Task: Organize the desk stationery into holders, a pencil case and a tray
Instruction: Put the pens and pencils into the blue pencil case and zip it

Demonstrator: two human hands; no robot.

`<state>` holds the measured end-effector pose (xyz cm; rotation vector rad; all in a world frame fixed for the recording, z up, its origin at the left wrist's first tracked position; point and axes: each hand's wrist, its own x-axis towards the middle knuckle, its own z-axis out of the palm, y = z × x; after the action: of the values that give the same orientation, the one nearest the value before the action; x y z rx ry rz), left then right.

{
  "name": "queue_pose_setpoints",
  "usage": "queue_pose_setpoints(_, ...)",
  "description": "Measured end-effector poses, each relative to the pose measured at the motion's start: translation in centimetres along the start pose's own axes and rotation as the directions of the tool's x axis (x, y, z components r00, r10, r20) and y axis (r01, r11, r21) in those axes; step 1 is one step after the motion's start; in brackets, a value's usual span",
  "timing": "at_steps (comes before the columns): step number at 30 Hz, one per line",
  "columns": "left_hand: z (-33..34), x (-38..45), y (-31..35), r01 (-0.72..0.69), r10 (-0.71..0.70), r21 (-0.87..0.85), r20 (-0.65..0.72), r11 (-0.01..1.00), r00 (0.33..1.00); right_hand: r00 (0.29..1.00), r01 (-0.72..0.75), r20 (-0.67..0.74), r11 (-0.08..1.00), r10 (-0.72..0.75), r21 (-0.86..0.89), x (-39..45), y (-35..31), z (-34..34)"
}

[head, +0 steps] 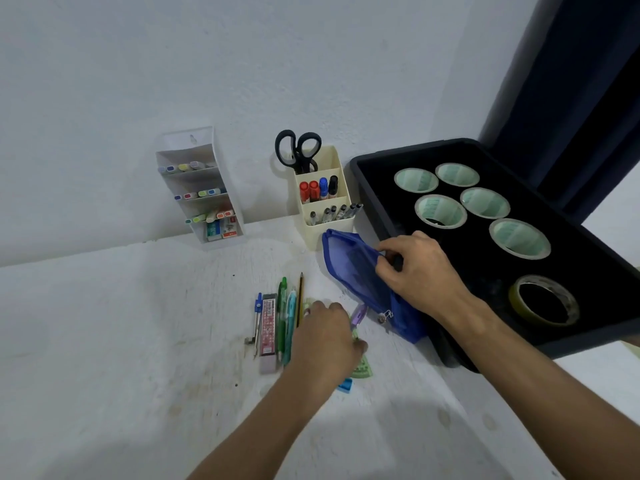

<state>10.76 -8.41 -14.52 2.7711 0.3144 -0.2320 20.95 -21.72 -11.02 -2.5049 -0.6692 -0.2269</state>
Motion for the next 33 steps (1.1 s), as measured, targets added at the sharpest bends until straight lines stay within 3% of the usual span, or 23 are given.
queue_pose_setpoints(10, -0.9, 1.4, 0.4, 0.083, -0.080, -0.039, 0.079, 0.996, 0.994, 1.000, 0.014, -0.001, 1.000, -0.014, -0.007, -0.2, 0.1, 0.2)
queue_pose_setpoints(18, -1.9, 1.9, -1.0, 0.050, -0.056, -0.195, -0.025, 0.980, 0.998, 1.000, 0.016, 0.006, 0.999, -0.016, 0.031, -0.1, 0.2, 0.1)
queue_pose_setpoints(21, -2.7, 2.2, -1.9, 0.024, -0.034, -0.177, -0.056, 0.984, 0.998, 1.000, -0.001, 0.016, 0.997, 0.000, 0.080, -0.1, 0.1, 0.0)
queue_pose_setpoints(25, -3.5, 2.9, -3.2, 0.128, -0.129, -0.137, 0.004, 0.982, 0.992, 1.000, 0.003, 0.025, 0.997, -0.005, 0.075, -0.1, 0.1, 0.1)
queue_pose_setpoints(29, -4.7, 3.1, -4.3, 0.233, -0.213, -0.275, 0.102, 0.933, 0.972, 0.999, 0.019, 0.030, 0.998, -0.021, 0.059, -0.1, 0.2, 0.2)
queue_pose_setpoints(33, -5.6, 2.4, -5.0, 0.233, -0.226, -0.268, 0.057, 0.935, 0.972, 0.999, 0.028, 0.032, 0.999, -0.029, 0.036, -0.1, 0.1, 0.2)
